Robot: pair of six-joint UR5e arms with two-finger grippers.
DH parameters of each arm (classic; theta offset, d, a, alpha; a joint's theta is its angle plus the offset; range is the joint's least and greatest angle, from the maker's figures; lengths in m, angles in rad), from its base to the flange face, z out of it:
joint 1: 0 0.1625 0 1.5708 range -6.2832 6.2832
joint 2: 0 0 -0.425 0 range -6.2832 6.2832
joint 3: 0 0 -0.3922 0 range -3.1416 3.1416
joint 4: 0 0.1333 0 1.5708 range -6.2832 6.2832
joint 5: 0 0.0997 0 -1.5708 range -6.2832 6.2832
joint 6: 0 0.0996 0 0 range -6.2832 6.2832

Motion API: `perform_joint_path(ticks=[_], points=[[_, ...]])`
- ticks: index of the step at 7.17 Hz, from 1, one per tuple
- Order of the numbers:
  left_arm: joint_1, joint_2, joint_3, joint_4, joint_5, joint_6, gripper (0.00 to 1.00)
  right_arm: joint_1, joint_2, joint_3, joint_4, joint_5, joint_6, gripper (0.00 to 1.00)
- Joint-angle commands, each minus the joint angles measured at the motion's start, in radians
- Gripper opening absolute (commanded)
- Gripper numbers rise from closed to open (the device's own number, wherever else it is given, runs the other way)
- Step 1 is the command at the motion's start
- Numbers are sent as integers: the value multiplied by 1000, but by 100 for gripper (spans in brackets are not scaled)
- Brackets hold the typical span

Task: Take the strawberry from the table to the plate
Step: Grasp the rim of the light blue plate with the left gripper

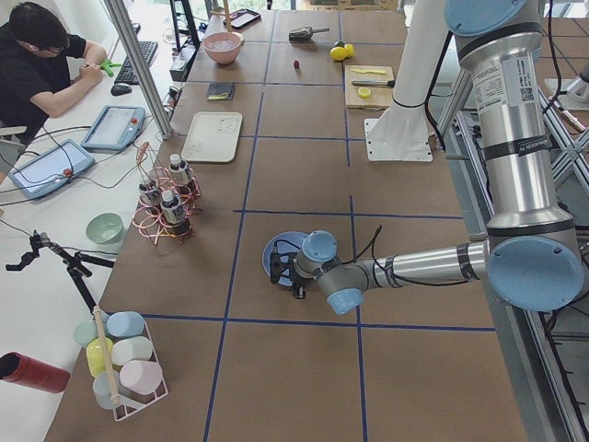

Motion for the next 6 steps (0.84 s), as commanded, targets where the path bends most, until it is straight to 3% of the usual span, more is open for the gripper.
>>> perform_joint_path(ticks=[1, 3, 4, 5, 6], points=[[-1, 3, -4, -2, -1, 1, 0, 0, 0, 1, 0, 3, 2, 100], [-15, 12, -73, 15, -46, 4, 0, -5, 0, 1, 0, 3, 2, 100], [-39, 20, -108, 18, -139, 4, 0, -8, 0, 1, 2, 2, 2, 100], [-178, 6, -133, 74, -275, 4, 0, -9, 2, 1, 9, 2, 2, 100], [-222, -20, -232, 180, -322, 1, 0, -29, 5, 3, 12, 2, 19, 100]])
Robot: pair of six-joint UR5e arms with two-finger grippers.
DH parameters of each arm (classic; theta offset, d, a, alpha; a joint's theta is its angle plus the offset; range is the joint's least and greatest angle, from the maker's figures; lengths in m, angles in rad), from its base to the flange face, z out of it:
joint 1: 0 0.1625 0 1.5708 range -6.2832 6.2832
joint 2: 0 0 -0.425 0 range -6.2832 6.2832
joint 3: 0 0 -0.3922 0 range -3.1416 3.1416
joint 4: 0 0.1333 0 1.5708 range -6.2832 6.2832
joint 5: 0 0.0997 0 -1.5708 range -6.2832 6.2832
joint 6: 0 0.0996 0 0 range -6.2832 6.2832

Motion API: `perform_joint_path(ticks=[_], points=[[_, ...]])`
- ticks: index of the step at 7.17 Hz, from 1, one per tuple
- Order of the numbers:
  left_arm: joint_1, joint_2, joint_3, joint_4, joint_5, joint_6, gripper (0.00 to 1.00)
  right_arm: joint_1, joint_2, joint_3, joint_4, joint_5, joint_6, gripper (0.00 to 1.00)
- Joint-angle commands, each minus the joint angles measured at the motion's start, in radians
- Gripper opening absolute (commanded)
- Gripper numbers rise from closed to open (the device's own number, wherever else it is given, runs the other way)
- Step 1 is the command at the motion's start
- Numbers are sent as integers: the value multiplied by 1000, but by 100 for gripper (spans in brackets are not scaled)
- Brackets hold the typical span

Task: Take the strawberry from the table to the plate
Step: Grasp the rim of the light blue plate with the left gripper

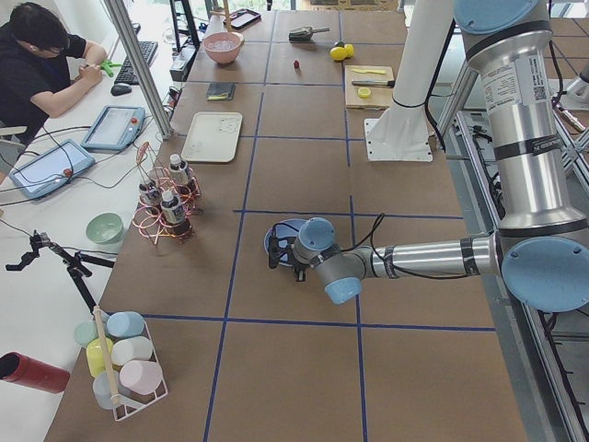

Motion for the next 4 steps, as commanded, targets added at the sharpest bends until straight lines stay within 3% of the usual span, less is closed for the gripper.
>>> perform_joint_path(ticks=[1, 2, 4], points=[[-84, -90, -167, 251, -77, -11, 0, -38, 6, 6, 39, -2, 72, 100], [-81, -170, -175, 315, 8, -21, 0, -70, 6, 9, 97, -2, 156, 100], [25, -291, -178, 325, 64, -268, 0, -171, 10, 9, 209, -12, 336, 100]])
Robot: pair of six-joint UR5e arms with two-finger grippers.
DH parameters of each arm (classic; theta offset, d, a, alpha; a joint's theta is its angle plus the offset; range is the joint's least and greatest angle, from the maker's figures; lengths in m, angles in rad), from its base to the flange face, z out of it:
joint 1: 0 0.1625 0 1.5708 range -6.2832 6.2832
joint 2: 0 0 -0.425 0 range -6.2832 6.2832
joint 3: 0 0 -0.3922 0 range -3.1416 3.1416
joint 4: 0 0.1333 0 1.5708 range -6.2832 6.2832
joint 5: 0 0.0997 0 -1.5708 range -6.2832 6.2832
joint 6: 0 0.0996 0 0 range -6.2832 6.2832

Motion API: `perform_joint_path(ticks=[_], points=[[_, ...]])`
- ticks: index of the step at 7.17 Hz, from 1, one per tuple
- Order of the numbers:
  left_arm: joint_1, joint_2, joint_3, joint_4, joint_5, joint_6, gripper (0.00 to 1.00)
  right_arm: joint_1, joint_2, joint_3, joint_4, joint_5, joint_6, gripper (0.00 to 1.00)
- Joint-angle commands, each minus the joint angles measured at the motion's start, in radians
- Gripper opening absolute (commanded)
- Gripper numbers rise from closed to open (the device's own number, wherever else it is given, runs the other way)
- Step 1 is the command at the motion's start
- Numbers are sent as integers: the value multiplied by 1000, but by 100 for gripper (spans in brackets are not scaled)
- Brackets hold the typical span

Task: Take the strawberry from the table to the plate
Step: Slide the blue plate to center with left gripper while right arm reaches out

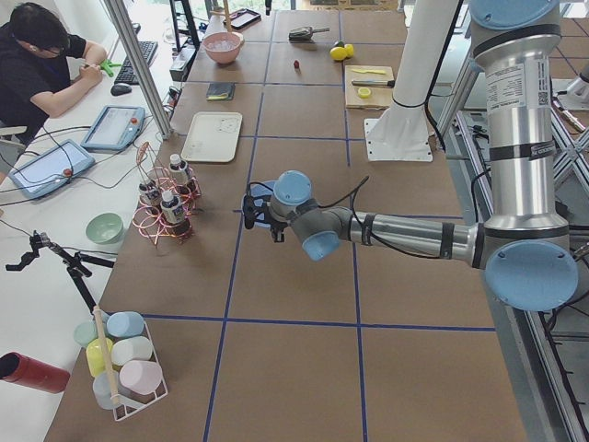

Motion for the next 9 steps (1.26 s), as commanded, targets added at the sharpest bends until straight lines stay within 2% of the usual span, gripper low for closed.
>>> perform_joint_path(ticks=[1, 2, 3, 5, 6, 8, 9], points=[[155, -127, -11, 19, 106, -250, 0, -101, 5, 4, 111, -19, 188, 100], [251, -182, -11, 39, 185, -358, 0, -144, 4, 32, 151, -67, 268, 100], [339, -251, -27, 118, 270, -439, 0, -172, 1, 58, 152, -104, 287, 100], [532, -378, -52, 288, 457, -574, 0, -189, -28, 72, 152, -115, 287, 100], [614, -420, -40, 320, 533, -614, 0, -207, -54, 90, 152, -128, 287, 100], [709, -459, 1, 323, 627, -650, 0, -256, -119, 150, 150, -192, 285, 100], [731, -483, 32, 321, 643, -650, 0, -267, -124, 152, 150, -192, 287, 100]])
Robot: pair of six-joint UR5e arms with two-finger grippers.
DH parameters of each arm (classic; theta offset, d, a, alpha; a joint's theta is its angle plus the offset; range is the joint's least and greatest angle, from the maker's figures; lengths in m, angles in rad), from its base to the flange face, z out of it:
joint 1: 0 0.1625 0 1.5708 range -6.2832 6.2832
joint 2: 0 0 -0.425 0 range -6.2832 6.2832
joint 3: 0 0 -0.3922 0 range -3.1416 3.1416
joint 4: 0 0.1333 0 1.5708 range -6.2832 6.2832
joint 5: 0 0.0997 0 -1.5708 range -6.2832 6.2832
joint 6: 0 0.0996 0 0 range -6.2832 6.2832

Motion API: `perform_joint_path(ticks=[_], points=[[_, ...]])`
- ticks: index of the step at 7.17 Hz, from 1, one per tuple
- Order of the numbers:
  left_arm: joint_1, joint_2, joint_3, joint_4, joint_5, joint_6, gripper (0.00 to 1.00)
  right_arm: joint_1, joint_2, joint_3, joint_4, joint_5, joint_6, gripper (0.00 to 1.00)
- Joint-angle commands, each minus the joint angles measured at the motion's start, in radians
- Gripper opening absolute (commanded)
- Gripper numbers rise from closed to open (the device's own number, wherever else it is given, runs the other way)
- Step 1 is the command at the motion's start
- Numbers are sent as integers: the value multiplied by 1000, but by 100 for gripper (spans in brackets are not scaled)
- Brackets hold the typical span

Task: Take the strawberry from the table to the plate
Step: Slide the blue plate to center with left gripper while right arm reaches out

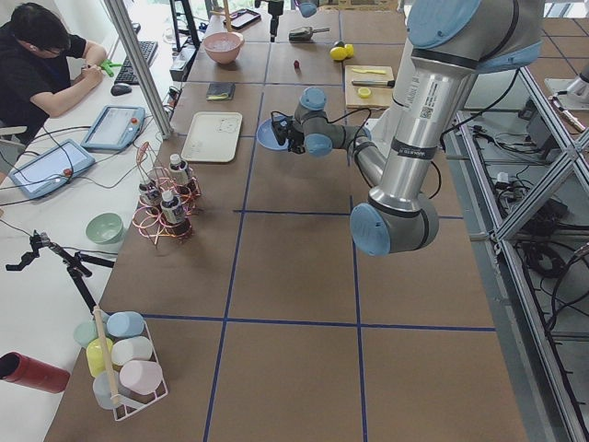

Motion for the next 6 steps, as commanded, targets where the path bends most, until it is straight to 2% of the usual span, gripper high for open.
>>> perform_joint_path(ticks=[1, 3, 4, 6], points=[[48, -37, 53, 2, 39, -8, 0, -23, -17, 12, 0, -14, 1, 100], [53, -48, 58, -1, 37, 5, 0, -23, -17, 15, 0, -14, 1, 100], [53, -47, 56, -3, 31, 9, 97, -24, -17, 14, 0, -14, 1, 100], [51, -45, 6, -1, 20, 15, 100, -46, -17, 14, 0, -29, 1, 100]])
